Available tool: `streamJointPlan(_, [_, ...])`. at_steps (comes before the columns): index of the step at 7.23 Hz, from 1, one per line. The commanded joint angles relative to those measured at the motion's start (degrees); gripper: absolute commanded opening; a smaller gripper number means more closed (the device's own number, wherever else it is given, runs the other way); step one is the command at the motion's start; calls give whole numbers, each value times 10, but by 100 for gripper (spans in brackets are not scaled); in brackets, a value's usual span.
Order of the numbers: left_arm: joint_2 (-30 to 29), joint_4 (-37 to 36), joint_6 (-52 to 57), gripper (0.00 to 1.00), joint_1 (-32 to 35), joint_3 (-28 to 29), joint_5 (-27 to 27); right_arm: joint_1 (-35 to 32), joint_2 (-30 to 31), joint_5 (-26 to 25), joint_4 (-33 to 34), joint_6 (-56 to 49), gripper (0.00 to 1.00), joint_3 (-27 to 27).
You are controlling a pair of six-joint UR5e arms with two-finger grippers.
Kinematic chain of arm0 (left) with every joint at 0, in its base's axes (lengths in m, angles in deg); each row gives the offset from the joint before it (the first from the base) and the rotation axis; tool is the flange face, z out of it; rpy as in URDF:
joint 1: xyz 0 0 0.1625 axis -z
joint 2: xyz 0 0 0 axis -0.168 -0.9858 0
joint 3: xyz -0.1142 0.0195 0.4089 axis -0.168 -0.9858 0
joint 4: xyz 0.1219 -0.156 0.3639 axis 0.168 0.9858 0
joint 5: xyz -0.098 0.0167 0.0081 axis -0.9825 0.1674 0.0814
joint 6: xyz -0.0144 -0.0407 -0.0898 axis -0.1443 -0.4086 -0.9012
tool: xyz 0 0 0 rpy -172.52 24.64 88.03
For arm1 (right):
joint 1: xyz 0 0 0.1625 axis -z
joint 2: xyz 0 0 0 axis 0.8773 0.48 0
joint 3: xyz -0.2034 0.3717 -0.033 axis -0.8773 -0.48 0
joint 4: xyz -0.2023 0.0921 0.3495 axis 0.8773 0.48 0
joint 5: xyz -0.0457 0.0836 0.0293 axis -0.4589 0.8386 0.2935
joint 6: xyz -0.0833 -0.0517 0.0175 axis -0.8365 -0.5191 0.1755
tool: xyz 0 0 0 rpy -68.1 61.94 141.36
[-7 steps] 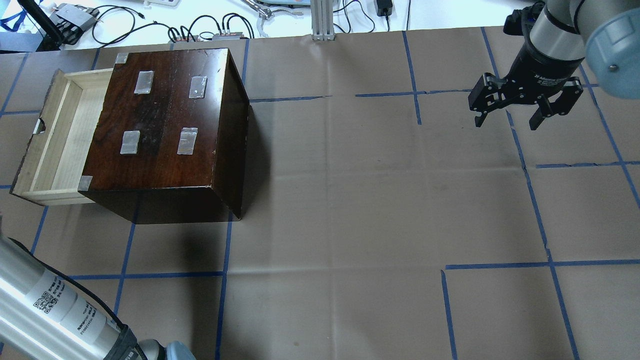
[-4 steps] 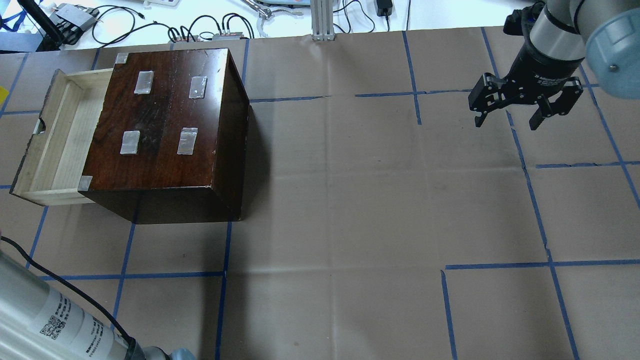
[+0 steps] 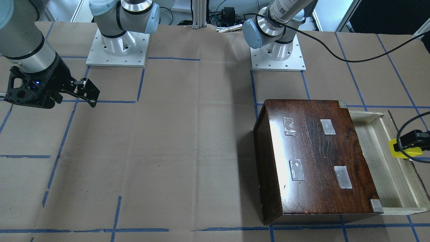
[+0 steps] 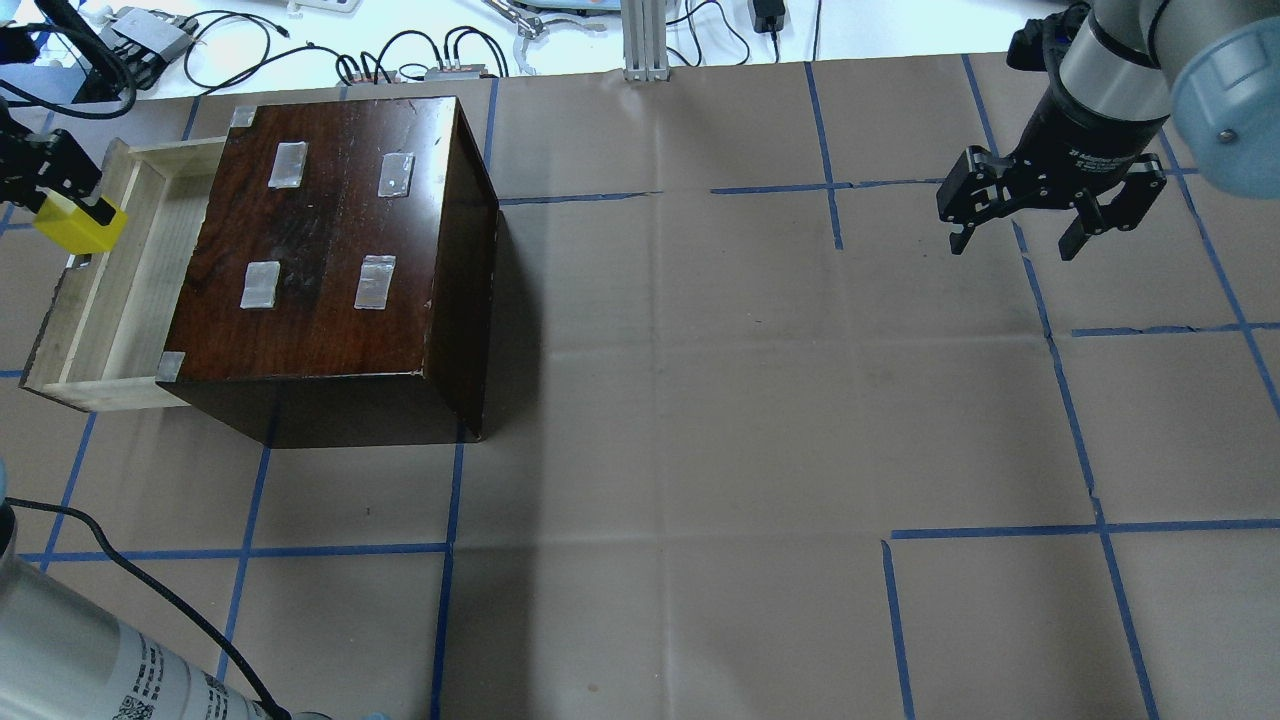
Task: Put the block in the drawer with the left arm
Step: 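Lift the yellow cube and carry it over the open drawer, then lower the yellow cube into the drawer and open the left gripper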
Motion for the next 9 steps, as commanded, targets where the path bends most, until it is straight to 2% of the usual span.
streamJointPlan(1, [-1,-40,-5,0,3,-45,-30,0,0,0,0,0,100,0])
streamJointPlan(3, [-8,-91,-4,0,4,-71,-29,0,0,0,0,0,100,0])
streamJointPlan(8, [-8,-91,-1,4,15,-86,-24,0,0,0,0,0,100,-1])
streamJointPlan(9, [-9,-92,0,8,15,-87,-24,0,-1,0,0,0,100,0])
